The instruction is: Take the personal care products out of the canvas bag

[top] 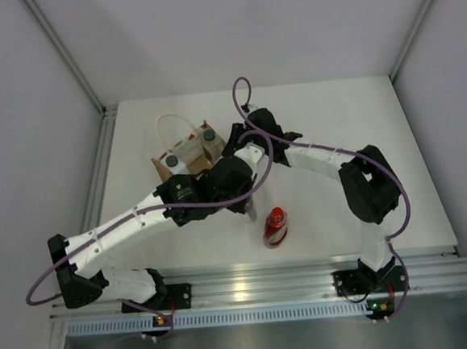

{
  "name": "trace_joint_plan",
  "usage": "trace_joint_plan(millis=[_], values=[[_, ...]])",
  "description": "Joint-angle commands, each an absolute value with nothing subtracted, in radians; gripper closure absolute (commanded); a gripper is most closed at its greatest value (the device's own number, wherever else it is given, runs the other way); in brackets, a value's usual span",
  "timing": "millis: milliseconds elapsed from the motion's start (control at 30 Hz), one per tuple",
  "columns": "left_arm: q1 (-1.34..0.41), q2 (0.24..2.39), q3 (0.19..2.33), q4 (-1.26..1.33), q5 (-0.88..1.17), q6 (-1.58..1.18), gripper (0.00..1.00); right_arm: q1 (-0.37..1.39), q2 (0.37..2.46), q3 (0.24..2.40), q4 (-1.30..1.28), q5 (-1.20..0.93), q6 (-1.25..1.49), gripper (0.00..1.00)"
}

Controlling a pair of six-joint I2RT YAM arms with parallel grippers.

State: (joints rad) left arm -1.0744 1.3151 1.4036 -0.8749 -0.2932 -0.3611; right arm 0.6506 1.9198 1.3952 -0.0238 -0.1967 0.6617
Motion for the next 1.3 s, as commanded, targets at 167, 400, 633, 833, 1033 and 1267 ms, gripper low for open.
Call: trace_joint_plan(millis=[167,400,633,833,1033,1267], values=[[-1.108,1.321,1.283,-0.614,-0.29,-0.374,1.0,0.627,1.928,1.442,-0.035,-0.184,0.64,0.59],[-1.109,1.371,1.22,-0.54,-0.255,-0.397,1.0,0.627,1.93,1.442,-0.035,-0.184,0.637,0.59],[-1.108,1.431,1.198,-0.538,-0.276,-0.406,1.0,0.629,1.931,1.442,-0.035,-0.186,0.637,0.59],[-1.108,1.448,1.183,-0.538,-0.314,-0.42,0.76,0.627,1.927,1.44,-0.035,-0.186,0.635,0.59],[-1.108,1.424,1.187,-0.543,-0.348,-0.41,0.39,0.627,1.927,1.442,-0.035,-0.187,0.637,0.59],[-1.106,1.336,1.261,-0.609,-0.46,-0.413,0.16,0.627,1.924,1.442,-0.038,-0.183,0.632,0.59]])
